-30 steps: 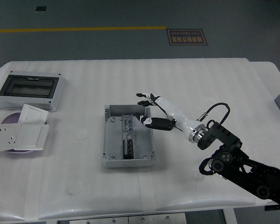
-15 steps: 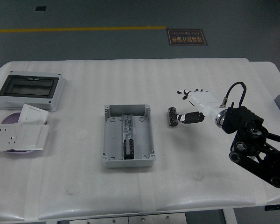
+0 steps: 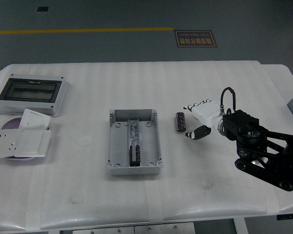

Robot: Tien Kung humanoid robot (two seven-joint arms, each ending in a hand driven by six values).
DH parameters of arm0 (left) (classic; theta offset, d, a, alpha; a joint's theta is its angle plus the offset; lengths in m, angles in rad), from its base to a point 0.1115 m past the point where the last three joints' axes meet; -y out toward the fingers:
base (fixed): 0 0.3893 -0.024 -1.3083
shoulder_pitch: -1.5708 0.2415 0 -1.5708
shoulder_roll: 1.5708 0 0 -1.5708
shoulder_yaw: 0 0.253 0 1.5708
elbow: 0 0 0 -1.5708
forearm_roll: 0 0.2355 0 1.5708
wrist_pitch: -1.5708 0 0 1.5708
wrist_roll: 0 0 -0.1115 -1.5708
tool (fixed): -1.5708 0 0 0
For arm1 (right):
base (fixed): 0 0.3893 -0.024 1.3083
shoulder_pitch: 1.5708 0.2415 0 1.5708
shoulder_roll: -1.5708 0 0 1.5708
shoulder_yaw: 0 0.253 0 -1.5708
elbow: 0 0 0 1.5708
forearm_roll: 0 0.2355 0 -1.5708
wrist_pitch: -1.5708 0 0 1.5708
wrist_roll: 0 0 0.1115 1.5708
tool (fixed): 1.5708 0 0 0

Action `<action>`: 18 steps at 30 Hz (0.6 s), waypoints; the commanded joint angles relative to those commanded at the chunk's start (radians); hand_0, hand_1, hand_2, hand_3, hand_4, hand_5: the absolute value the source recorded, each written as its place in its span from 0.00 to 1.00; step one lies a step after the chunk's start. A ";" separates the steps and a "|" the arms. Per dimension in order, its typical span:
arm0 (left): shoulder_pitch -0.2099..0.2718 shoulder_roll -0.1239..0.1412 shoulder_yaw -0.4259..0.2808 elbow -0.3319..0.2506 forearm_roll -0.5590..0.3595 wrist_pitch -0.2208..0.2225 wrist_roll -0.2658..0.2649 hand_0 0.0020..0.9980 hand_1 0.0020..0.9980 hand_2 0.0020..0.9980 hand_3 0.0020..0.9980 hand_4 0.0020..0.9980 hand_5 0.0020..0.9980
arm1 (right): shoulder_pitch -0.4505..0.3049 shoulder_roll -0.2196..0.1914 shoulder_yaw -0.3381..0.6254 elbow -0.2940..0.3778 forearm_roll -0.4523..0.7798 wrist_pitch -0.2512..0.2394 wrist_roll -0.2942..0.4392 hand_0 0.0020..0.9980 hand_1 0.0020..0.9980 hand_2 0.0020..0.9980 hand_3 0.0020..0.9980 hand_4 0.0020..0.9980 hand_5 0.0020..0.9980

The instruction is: Pick up the battery,place it into the box

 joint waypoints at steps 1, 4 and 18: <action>0.000 0.000 -0.001 0.000 0.001 0.000 0.000 0.69 0.70 0.65 0.64 0.63 0.22 | 0.005 0.005 -0.004 -0.005 0.002 -0.001 0.001 1.00 0.96 1.00 1.00 0.84 0.45; 0.000 0.001 -0.003 0.000 0.004 -0.001 0.001 0.69 0.70 0.65 0.64 0.63 0.22 | 0.021 0.022 -0.022 -0.026 0.014 -0.008 0.009 1.00 0.96 1.00 1.00 0.84 0.45; -0.003 -0.001 0.008 0.000 -0.002 0.001 -0.004 0.69 0.70 0.64 0.64 0.63 0.22 | 0.041 0.069 -0.054 -0.103 0.041 -0.085 0.043 1.00 0.91 1.00 1.00 0.87 0.49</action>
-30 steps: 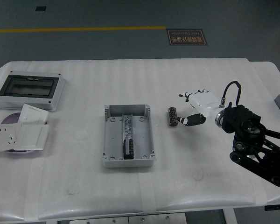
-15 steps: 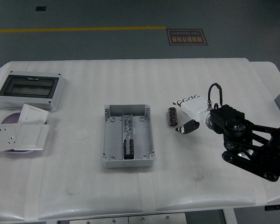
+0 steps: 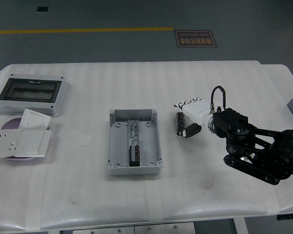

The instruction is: Pick up the battery,place it into the box

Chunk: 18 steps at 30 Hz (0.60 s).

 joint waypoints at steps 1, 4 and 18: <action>0.000 0.000 0.001 0.000 0.000 0.000 0.000 0.69 0.70 0.64 0.64 0.63 0.22 | 0.000 0.000 0.000 -0.002 -0.001 -0.003 0.001 1.00 0.91 1.00 1.00 0.87 0.49; -0.001 -0.001 0.003 0.000 -0.002 0.001 -0.001 0.69 0.70 0.64 0.64 0.63 0.22 | -0.001 0.000 0.000 -0.010 -0.004 -0.011 0.005 1.00 0.91 1.00 1.00 0.87 0.49; -0.004 -0.002 0.006 0.000 -0.004 0.000 -0.004 0.69 0.70 0.64 0.64 0.62 0.22 | -0.007 -0.001 -0.044 -0.029 0.017 -0.028 0.025 0.91 0.71 0.64 0.69 0.60 0.28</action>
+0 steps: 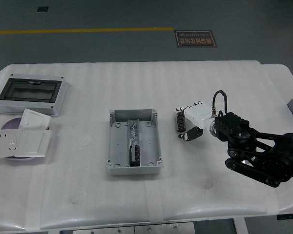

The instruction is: Pick up the battery,place it into the box

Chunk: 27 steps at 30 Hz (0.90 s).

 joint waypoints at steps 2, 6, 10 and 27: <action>-0.001 0.000 0.001 0.000 0.000 0.000 -0.001 0.69 0.70 0.64 0.64 0.62 0.22 | -0.001 0.001 0.000 -0.002 0.001 -0.006 0.003 0.91 0.71 0.64 0.69 0.60 0.28; -0.001 -0.001 0.005 0.000 -0.003 0.000 -0.003 0.69 0.70 0.64 0.64 0.62 0.22 | -0.001 0.001 0.004 -0.005 0.003 -0.022 0.011 0.90 0.70 0.62 0.68 0.59 0.28; -0.003 -0.002 0.008 0.000 -0.007 0.001 -0.005 0.69 0.70 0.64 0.64 0.62 0.22 | -0.001 0.000 0.006 -0.008 0.005 -0.040 0.018 0.90 0.70 0.62 0.68 0.59 0.28; 0.005 0.001 -0.008 0.000 0.006 -0.002 -0.001 0.69 0.70 0.64 0.64 0.62 0.22 | -0.147 -0.055 0.274 0.222 0.311 -0.226 0.186 0.84 0.67 0.56 0.66 0.58 0.28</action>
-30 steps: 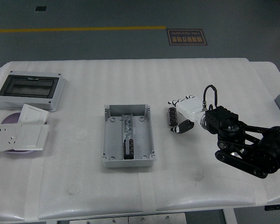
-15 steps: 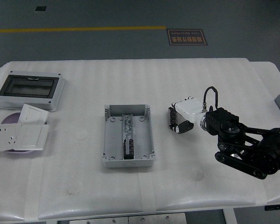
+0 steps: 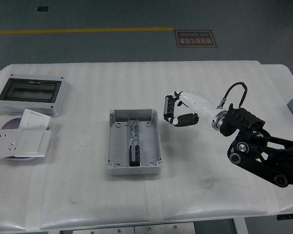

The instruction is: Pick up the battery,place it into the box

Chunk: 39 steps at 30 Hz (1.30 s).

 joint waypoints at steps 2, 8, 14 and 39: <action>0.000 0.002 0.000 0.000 -0.001 0.001 0.000 0.69 0.70 0.64 0.64 0.62 0.22 | -0.033 0.005 0.033 0.041 0.075 -0.040 0.051 0.84 0.67 0.56 0.66 0.58 0.28; 0.001 0.005 0.002 0.000 -0.004 0.001 -0.001 0.69 0.70 0.64 0.64 0.62 0.22 | -0.131 0.066 0.072 0.078 0.296 -0.071 0.198 0.78 0.67 0.59 0.69 0.58 0.30; 0.000 0.004 0.007 -0.001 -0.006 0.001 -0.003 0.69 0.70 0.64 0.64 0.62 0.22 | -0.181 0.117 0.063 0.058 0.392 -0.054 0.251 0.84 0.75 0.78 0.89 0.61 0.32; -0.005 0.001 0.002 -0.001 0.000 -0.001 -0.001 0.69 0.70 0.63 0.64 0.62 0.22 | -0.223 0.116 0.176 0.043 0.166 -0.054 0.189 0.99 0.88 0.94 1.00 0.78 0.51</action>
